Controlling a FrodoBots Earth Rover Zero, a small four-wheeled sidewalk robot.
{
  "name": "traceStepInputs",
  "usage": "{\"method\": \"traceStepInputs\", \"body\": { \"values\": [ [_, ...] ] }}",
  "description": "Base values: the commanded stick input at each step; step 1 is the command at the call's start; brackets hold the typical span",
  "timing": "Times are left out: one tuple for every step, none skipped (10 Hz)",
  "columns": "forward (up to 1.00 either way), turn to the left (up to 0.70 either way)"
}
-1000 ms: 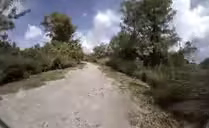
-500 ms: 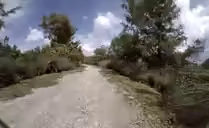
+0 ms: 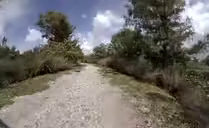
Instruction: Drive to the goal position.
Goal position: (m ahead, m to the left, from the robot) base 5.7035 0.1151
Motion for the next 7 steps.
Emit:
{"method": "traceStepInputs", "body": {
  "values": [
    [0.84,0.00],
    [0.84,0.00],
    [0.84,0.00],
    [0.84,0.00],
    [0.84,0.00],
    [0.84,0.00],
    [0.84,0.00]
  ]
}}
